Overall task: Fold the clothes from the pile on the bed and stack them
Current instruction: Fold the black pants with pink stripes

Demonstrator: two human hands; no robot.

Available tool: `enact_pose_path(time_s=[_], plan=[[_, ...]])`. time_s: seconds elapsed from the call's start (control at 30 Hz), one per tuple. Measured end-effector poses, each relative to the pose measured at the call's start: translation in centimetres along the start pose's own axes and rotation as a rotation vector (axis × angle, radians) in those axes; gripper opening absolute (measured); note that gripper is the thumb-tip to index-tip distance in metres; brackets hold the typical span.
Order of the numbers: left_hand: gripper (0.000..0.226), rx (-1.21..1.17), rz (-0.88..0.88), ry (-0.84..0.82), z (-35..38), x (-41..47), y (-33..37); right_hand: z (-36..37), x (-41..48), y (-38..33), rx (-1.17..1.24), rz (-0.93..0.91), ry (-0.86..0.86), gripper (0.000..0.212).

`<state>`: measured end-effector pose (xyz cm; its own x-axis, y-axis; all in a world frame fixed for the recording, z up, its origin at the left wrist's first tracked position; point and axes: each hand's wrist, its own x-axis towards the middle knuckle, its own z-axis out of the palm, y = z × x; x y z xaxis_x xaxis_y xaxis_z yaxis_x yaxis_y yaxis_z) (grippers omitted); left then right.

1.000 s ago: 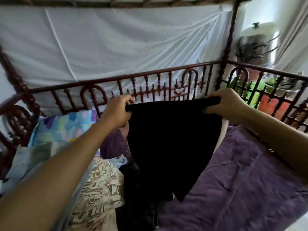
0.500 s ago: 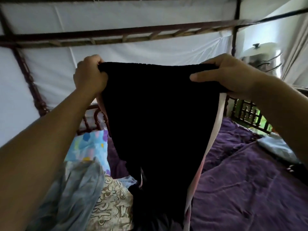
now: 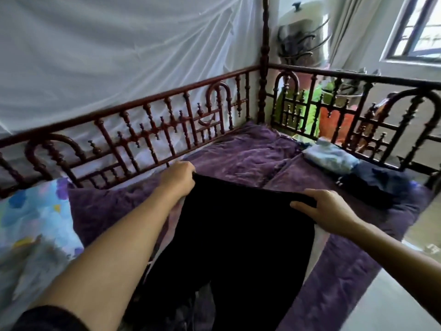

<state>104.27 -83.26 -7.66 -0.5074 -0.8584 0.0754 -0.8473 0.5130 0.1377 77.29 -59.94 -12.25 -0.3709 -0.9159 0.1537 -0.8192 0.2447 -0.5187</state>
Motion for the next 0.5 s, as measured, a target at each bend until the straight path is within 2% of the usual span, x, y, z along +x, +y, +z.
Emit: enact_pose_path(time_s=[0.13, 0.3, 0.43, 0.5], plan=[[0.034, -0.146, 0.075, -0.038, 6.2, 7.2, 8.0, 1.3, 2.0, 11.2, -0.092, 0.155, 0.047, 0.041], [0.028, -0.266, -0.006, -0.056, 15.7, 18.0, 18.5, 4.0, 8.2, 26.7, -0.105, 0.248, 0.004, 0.037], [0.013, -0.263, -0.034, -0.167, 24.9, 26.1, 27.3, 6.7, 13.6, 39.4, -0.104, 0.404, -0.106, 0.034], [0.012, -0.272, -0.020, -0.210, 29.1, 29.8, 31.3, 7.4, 15.6, 45.2, -0.107, 0.483, -0.126, 0.034]])
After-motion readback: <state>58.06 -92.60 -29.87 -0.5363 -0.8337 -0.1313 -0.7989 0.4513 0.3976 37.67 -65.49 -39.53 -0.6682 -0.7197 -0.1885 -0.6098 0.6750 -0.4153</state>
